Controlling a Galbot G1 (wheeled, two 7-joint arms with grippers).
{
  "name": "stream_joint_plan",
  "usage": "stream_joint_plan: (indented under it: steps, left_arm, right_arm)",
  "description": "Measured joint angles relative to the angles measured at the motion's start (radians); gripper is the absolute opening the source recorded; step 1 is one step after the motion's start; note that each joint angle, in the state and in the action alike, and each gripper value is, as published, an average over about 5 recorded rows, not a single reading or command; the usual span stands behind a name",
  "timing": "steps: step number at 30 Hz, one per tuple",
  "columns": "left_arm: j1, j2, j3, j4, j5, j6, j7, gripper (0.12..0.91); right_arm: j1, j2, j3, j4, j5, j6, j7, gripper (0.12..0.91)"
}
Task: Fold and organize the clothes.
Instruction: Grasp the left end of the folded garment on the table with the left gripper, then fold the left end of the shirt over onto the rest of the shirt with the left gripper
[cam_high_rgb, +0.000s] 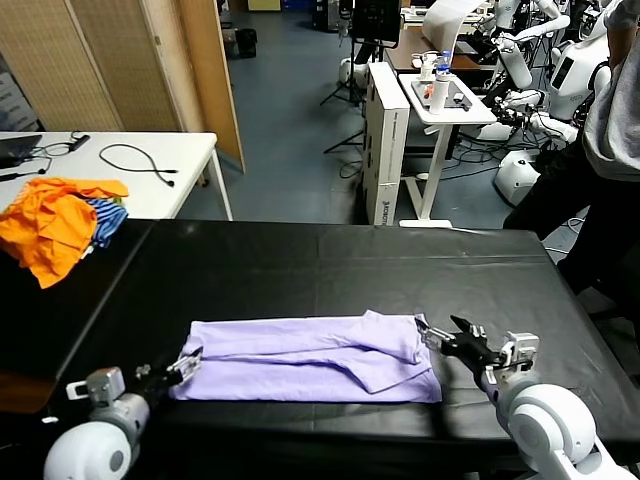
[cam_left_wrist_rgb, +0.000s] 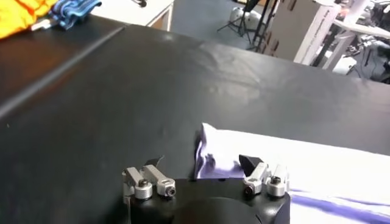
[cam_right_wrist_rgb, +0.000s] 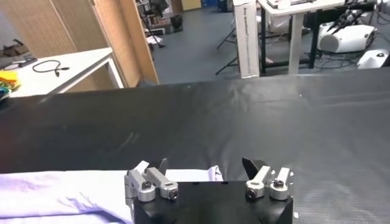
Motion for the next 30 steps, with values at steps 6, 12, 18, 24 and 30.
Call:
stream_joint_plan:
  steps: [6,12,18,24,30]
  left_arm:
    - [0.005,-0.023,0.014,0.0,0.055,-0.021,0.009,0.88]
    - [0.0,-0.033,0.02,-0.002,0.056,-0.02,0.008,0.698]
    - [0.006,-0.041,0.024,-0.011,0.066,-0.02,0.011,0.345]
    - [0.011,-0.041,0.034,-0.014,0.112,-0.021,0.027,0.18]
    - [0.008,0.0,0.024,-0.005,0.256,-0.077,0.072,0.175]
  right_arm:
    - [0.005,0.005,-0.006,-0.004,-0.006,0.002,0.001,0.907]
    - [0.01,0.006,-0.007,-0.009,-0.008,0.005,0.002,0.907]
    - [0.015,0.014,-0.009,-0.011,-0.011,0.006,0.004,0.907]
    - [0.009,0.02,-0.009,-0.015,-0.015,0.01,0.003,0.907]
    - [0.005,0.024,-0.006,-0.015,-0.017,0.015,0.003,0.907]
